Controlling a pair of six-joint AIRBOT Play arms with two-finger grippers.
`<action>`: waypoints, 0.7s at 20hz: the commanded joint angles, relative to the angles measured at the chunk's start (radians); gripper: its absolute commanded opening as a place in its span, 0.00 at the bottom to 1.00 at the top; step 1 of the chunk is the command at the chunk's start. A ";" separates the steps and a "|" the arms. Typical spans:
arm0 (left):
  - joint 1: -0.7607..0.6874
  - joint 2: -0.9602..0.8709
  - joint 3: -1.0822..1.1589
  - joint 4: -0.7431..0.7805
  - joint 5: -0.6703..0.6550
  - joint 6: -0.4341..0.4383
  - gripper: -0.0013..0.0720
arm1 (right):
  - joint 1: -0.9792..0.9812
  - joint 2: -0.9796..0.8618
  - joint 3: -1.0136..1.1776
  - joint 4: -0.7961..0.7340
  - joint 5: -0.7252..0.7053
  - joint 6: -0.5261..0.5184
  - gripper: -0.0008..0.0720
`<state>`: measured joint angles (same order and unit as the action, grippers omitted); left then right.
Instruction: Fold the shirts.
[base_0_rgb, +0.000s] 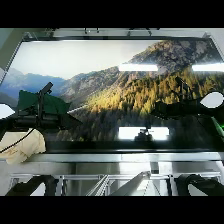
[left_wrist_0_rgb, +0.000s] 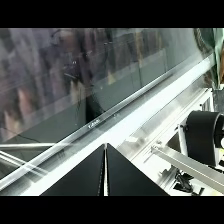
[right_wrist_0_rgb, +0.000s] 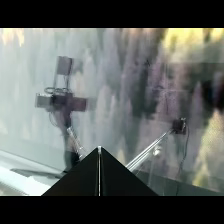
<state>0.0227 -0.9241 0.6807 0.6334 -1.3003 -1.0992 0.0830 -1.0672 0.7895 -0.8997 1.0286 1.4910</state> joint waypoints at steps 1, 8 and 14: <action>0.000 0.001 -0.001 0.000 0.005 -0.002 0.04 | 0.001 0.001 0.000 0.000 0.000 0.001 0.04; 0.225 0.000 0.216 0.192 0.072 -0.071 0.08 | 0.001 0.001 0.000 0.000 0.000 0.000 0.04; 0.589 -0.233 0.492 0.332 0.122 -0.072 0.99 | 0.001 0.001 0.000 0.000 0.000 0.000 0.04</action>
<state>0.4637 -1.0473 1.0653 0.8959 -1.1919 -1.1637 0.0830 -1.0672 0.7895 -0.8997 1.0283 1.4906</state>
